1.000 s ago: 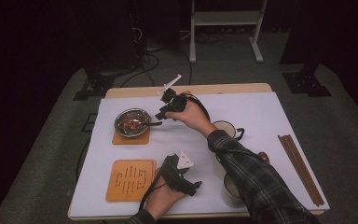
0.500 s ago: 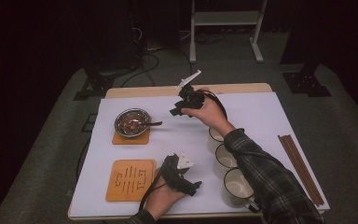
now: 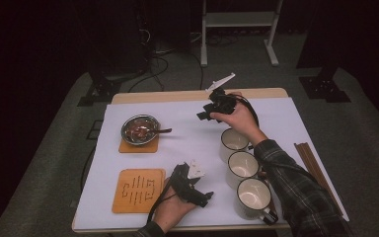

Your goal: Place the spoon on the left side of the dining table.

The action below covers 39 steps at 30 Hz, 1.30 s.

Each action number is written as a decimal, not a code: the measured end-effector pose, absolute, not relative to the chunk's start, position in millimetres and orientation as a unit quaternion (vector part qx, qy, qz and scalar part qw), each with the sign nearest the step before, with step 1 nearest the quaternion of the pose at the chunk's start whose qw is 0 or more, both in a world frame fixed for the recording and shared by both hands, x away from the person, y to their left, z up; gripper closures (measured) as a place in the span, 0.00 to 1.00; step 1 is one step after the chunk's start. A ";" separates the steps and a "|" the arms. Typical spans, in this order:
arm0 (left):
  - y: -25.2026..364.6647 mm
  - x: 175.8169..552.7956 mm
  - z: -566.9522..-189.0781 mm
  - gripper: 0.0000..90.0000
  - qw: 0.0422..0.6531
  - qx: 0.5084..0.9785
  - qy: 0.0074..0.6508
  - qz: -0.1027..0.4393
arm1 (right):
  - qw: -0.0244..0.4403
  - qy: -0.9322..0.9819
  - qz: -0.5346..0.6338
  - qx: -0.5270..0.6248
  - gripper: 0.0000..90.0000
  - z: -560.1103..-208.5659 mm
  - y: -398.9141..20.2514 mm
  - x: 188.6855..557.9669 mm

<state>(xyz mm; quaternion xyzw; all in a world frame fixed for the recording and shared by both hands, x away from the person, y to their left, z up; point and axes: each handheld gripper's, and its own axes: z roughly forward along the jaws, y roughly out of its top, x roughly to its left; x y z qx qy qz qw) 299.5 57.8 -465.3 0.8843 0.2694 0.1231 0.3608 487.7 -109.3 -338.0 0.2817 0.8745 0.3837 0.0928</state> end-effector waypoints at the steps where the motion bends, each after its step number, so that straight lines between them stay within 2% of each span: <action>1: 57.8 299.6 -465.3 0.00 0.361 0.884 0.269 0.123 | 0.095 0.874 0.384 0.284 0.55 -338.3 -114.0 488.0; 24: 57.9 299.5 -465.5 0.00 0.361 0.885 0.269 0.123 | 0.116 0.847 0.385 0.348 0.51 -359.9 -189.1 492.1; 39: 57.8 299.4 -465.4 0.00 0.360 0.885 0.270 0.123 | 0.144 0.812 0.388 0.412 0.47 -390.9 -253.4 494.9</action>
